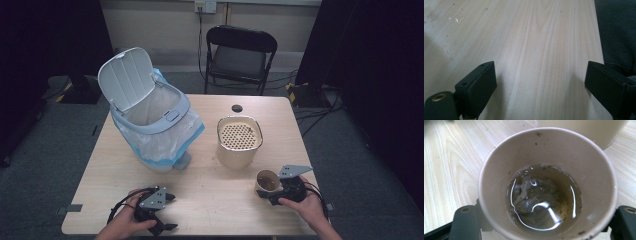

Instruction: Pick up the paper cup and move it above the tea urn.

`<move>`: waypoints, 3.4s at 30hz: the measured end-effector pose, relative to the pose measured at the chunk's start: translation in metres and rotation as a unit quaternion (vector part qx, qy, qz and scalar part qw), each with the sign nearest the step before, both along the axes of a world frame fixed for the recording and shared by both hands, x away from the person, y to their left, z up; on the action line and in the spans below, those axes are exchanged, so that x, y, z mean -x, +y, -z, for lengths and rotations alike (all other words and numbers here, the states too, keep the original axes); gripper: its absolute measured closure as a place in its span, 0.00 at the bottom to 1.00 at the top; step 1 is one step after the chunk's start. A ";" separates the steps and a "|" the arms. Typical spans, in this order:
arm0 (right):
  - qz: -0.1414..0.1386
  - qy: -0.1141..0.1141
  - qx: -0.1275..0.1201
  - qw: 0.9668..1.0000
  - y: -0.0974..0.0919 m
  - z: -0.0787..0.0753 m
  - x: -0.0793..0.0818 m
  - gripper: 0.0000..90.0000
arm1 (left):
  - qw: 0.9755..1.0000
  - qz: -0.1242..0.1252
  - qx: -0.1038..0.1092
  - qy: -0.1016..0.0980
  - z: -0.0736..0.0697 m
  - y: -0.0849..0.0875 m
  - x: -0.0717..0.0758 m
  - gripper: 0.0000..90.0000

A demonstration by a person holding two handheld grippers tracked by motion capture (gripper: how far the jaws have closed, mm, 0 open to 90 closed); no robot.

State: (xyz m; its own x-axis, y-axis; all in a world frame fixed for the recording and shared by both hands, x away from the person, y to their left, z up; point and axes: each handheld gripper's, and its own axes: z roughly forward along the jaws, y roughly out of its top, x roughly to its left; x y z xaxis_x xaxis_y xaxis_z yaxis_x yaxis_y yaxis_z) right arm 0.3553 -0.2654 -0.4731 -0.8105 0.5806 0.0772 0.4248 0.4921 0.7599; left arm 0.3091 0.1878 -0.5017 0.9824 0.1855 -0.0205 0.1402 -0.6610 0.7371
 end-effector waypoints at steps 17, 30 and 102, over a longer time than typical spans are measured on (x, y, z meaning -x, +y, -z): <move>0.006 0.003 -0.017 1.000 0.000 -0.002 0.000 0.28 | 1.000 0.000 0.000 -0.002 0.000 0.000 0.000 0.11; 0.002 0.004 0.003 1.000 0.000 -0.010 -0.005 0.30 | 1.000 0.000 0.002 -0.001 0.000 0.000 0.000 0.11; 0.101 -0.028 0.005 0.994 -0.031 -0.079 -0.120 0.32 | 1.000 0.002 -0.001 -0.001 0.000 0.000 0.000 0.11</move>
State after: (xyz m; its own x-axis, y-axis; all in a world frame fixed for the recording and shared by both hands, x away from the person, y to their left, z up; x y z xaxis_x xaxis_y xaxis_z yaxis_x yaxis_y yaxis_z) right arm 0.4749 -0.2961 -0.3943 -0.6802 0.7325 0.0285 0.4729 0.4088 0.7805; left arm 0.3093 0.1878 -0.5017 0.9832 0.1816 -0.0188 0.1366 -0.6633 0.7357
